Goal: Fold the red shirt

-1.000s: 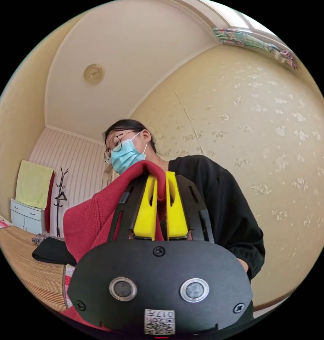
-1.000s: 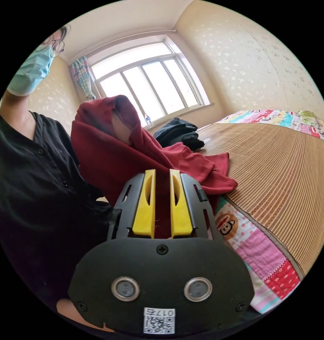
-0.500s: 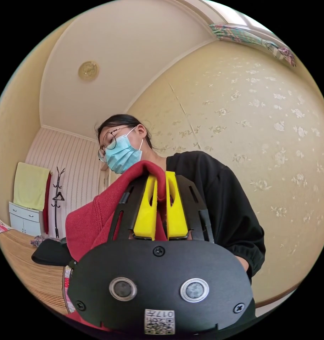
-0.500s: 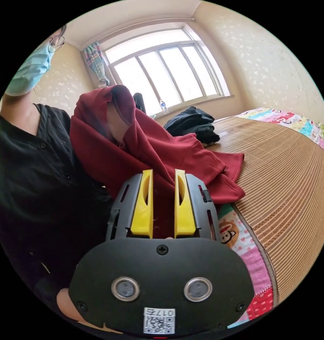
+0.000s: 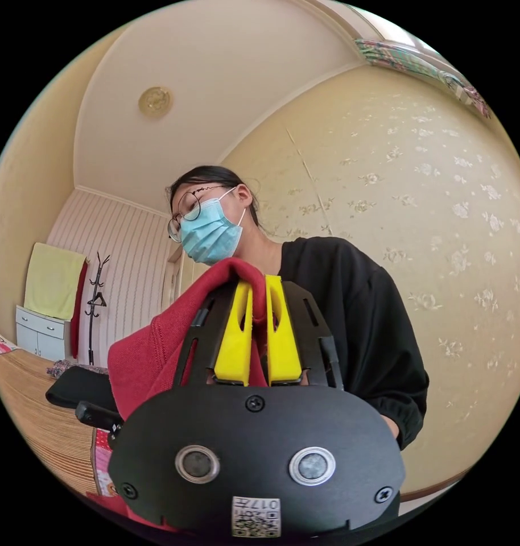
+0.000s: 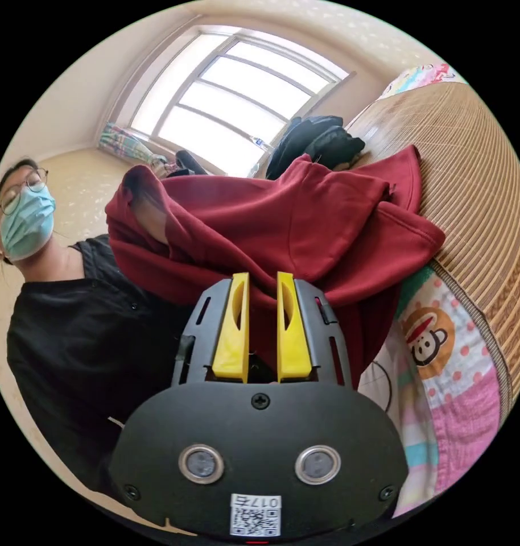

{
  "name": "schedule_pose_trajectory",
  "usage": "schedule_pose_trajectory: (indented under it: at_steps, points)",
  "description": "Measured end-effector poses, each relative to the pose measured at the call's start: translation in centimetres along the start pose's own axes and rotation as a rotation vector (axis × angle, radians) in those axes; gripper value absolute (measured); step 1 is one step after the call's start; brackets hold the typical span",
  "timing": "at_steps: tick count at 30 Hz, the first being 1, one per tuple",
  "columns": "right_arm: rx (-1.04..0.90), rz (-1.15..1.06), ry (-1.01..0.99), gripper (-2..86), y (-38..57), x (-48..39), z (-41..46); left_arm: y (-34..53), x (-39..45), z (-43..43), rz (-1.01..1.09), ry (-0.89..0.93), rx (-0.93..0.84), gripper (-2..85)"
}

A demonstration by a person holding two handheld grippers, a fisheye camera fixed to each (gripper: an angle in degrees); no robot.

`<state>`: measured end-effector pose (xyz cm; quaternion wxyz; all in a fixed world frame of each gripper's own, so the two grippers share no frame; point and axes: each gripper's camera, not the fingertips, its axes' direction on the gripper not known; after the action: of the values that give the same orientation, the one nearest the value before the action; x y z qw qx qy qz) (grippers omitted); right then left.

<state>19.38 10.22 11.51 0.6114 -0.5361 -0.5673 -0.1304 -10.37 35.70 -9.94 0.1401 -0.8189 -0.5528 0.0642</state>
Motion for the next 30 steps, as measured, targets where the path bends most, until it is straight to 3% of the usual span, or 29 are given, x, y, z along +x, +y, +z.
schedule_pose_trajectory:
  at_steps: [3, 6, 10, 12, 16, 18, 23, 30]
  points:
    - [-0.032, -0.046, 0.074, 4.6, -1.2, -1.9, 0.2, 0.8, -1.3, 0.5, 0.006, -0.014, -0.002, 4.0]
    - [0.091, 0.018, 0.034, 3.7, -1.7, -1.4, -2.6, 1.8, -2.5, 0.5, 0.034, -0.008, 0.037, 4.0]
    - [0.463, 0.09, 0.022, 3.0, -0.7, -2.5, -10.7, 3.0, -5.4, 1.0, -0.008, -0.051, 0.049, 4.0]
    - [0.616, 0.106, -0.045, 2.8, 0.0, -2.9, -14.4, 3.5, -6.7, 1.5, -0.022, -0.067, 0.033, 4.0]
    - [0.941, 0.006, -0.395, 2.1, 1.9, -2.9, -20.3, 4.4, -10.3, 4.4, -0.061, -0.091, -0.053, 4.0]
    - [1.044, -0.069, -0.448, 1.9, 2.2, -4.5, -21.9, 5.0, -12.5, 5.9, -0.113, -0.102, -0.104, 4.0]
    - [1.188, -0.289, -0.312, 1.7, 1.3, -14.2, -26.2, 6.0, -17.3, 10.3, -0.182, -0.165, -0.271, 4.0]
    - [1.201, -0.682, -0.055, 1.5, 0.4, -29.4, -27.1, 3.9, -18.7, 10.4, -0.173, -0.354, -0.363, 4.0]
